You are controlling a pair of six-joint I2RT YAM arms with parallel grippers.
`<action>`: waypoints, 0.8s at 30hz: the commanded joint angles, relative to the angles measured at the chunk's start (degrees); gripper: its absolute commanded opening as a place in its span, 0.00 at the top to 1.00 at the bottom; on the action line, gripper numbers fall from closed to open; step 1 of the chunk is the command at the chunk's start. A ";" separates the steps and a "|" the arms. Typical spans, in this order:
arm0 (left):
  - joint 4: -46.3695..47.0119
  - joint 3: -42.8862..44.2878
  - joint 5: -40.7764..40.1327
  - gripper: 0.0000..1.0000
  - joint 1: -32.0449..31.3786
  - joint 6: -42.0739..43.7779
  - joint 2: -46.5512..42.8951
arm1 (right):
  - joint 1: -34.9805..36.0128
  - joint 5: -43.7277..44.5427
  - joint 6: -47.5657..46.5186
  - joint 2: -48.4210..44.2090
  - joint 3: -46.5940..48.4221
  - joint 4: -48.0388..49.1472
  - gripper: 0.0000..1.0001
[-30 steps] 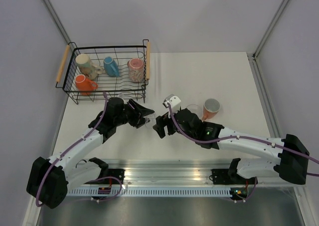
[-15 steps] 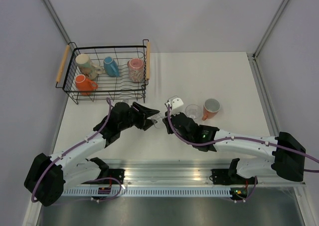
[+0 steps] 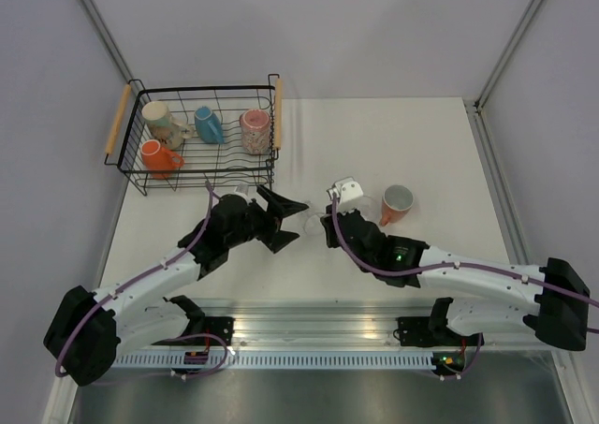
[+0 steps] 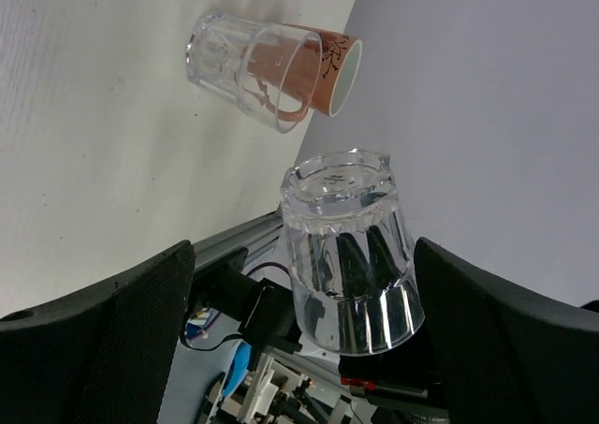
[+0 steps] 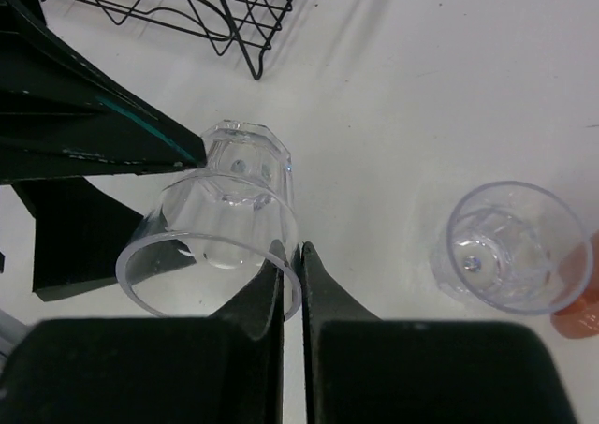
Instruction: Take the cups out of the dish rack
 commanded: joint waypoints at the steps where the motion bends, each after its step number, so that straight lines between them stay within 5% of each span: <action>1: -5.10 2.29 -1.08 0.00 -0.34 7.93 0.13 | -0.53 5.75 1.47 -4.74 1.40 -3.59 0.99; 10: -23.59 15.72 -18.83 0.00 0.09 29.37 -2.16 | -2.36 1.38 3.32 2.71 21.06 -40.34 0.99; 19: -35.80 31.82 -25.51 0.00 1.85 47.83 4.61 | -8.52 -14.02 -3.53 14.57 31.63 -50.73 0.99; 24: -36.17 36.39 -22.81 0.00 10.10 53.73 7.50 | -13.09 -20.35 -7.40 21.24 33.22 -49.76 0.99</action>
